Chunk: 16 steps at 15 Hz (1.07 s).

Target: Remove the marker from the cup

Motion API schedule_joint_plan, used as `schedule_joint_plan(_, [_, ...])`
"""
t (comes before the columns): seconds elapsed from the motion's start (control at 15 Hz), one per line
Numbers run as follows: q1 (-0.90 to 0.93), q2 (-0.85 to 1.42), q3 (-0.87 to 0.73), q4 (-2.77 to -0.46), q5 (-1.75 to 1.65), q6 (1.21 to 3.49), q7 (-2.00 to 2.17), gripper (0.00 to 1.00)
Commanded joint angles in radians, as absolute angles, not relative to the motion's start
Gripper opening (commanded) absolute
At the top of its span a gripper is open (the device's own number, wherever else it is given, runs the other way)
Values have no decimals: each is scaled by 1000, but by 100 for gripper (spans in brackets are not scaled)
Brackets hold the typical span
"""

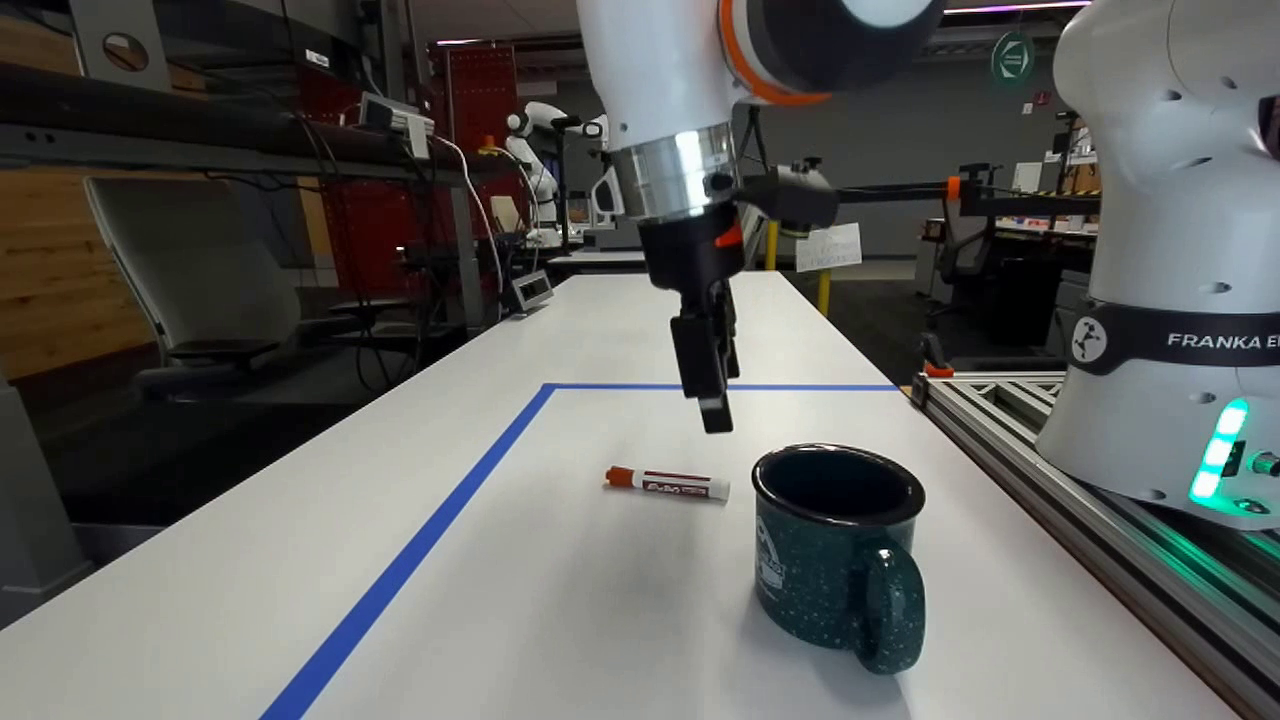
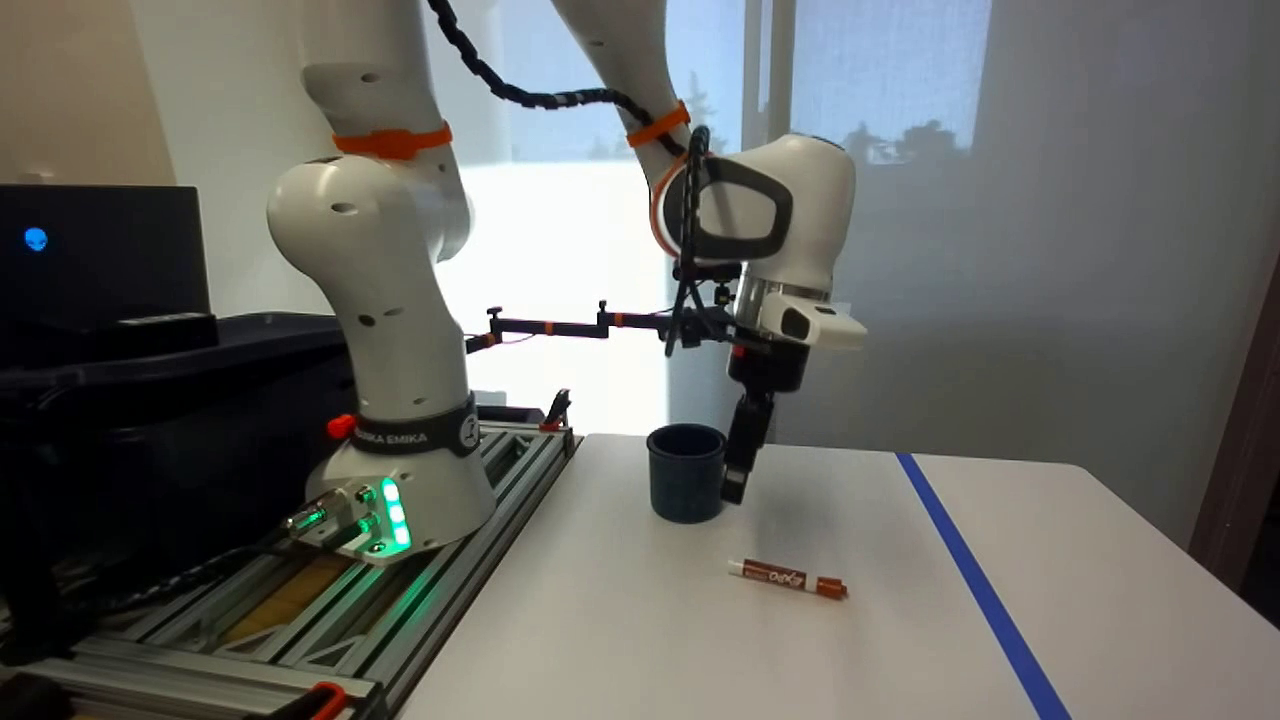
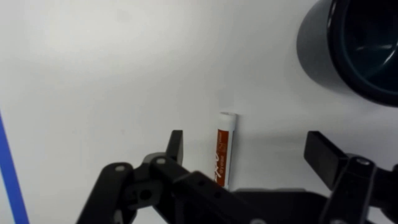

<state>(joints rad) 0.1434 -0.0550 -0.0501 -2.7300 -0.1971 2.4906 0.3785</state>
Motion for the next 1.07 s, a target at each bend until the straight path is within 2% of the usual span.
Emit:
schedule_joint_plan(0.0, [93, -298, 15, -2736, -196, 2214, 380, 100])
schedule_joint_plan(0.47, [61, -520, 65, -2672, -176, 1998, 248, 100])
schedule_joint_plan(0.53, [57, -462, 71, -2675, -167, 2057, 269, 100])
schedule_joint_plan(1.0, [48, -456, 78, -2674, -169, 2052, 267, 100])
